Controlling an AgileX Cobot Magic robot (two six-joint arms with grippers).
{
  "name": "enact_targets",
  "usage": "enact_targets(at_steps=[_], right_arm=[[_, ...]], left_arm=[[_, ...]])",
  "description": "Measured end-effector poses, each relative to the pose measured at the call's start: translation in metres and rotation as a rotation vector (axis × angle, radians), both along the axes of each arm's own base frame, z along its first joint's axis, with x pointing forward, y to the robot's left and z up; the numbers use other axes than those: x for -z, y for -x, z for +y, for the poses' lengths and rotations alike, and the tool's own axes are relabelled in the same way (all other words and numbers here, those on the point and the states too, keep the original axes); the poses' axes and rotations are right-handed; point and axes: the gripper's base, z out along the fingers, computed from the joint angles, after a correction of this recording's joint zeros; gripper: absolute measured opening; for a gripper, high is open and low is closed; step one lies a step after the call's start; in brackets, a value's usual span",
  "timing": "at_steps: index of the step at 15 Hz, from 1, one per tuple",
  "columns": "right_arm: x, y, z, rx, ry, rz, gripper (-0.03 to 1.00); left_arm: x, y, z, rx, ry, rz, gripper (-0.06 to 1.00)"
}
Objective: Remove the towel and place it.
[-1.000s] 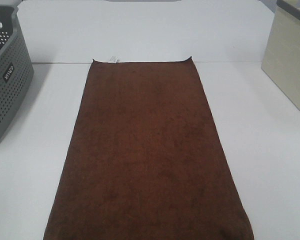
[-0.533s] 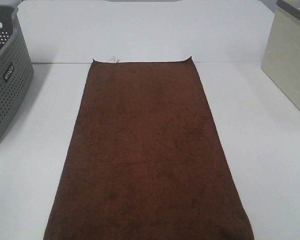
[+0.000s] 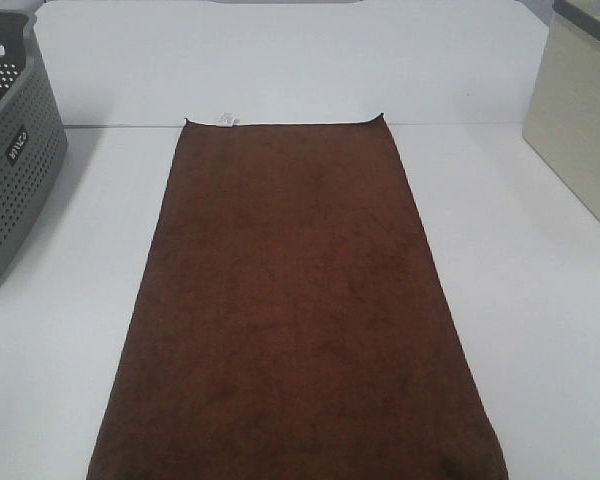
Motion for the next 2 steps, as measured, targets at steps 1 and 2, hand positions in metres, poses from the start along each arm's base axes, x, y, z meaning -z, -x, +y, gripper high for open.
enact_targets(at_steps=[1,2], right_arm=[[0.0,0.0,0.0,0.0,0.0,0.0,0.79],[0.0,0.0,0.0,0.0,0.0,0.0,0.79]], left_arm=[[0.0,0.0,-0.0002,0.001,0.002,0.0,0.97],[0.0,0.0,-0.0002,0.002,0.002,0.0,0.97]])
